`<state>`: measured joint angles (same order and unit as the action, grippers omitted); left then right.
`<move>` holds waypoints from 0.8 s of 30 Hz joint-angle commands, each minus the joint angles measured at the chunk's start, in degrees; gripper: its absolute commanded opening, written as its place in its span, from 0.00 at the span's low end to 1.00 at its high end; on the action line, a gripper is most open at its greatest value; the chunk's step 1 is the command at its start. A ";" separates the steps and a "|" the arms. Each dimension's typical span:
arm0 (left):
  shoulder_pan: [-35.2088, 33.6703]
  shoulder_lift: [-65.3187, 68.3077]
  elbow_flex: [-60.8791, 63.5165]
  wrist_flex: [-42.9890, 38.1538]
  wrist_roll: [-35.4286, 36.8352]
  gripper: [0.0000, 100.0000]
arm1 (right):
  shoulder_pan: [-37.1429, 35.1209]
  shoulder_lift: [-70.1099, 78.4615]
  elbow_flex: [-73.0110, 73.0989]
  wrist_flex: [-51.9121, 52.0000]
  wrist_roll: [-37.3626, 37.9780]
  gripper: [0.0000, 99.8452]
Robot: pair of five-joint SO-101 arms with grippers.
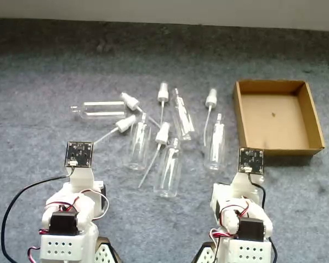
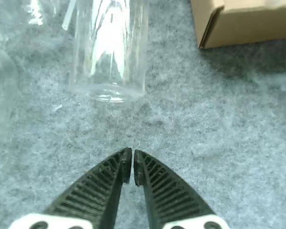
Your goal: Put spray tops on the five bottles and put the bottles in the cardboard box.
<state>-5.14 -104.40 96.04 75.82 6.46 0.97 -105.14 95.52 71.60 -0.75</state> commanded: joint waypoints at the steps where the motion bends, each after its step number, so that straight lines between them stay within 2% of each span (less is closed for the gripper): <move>1: -0.48 -0.31 1.10 0.18 -0.44 0.01 | -0.66 -0.31 8.04 0.31 0.26 0.01; 17: -0.48 -0.31 1.10 0.18 -0.44 0.01 | -0.84 -0.31 7.96 0.13 0.35 0.01; 24: -0.48 -0.31 1.10 0.18 -0.44 0.01 | -0.57 -0.31 7.96 -5.14 0.35 0.01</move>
<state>-5.14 -104.40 96.04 75.82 6.46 0.88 -105.14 95.52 68.62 -0.75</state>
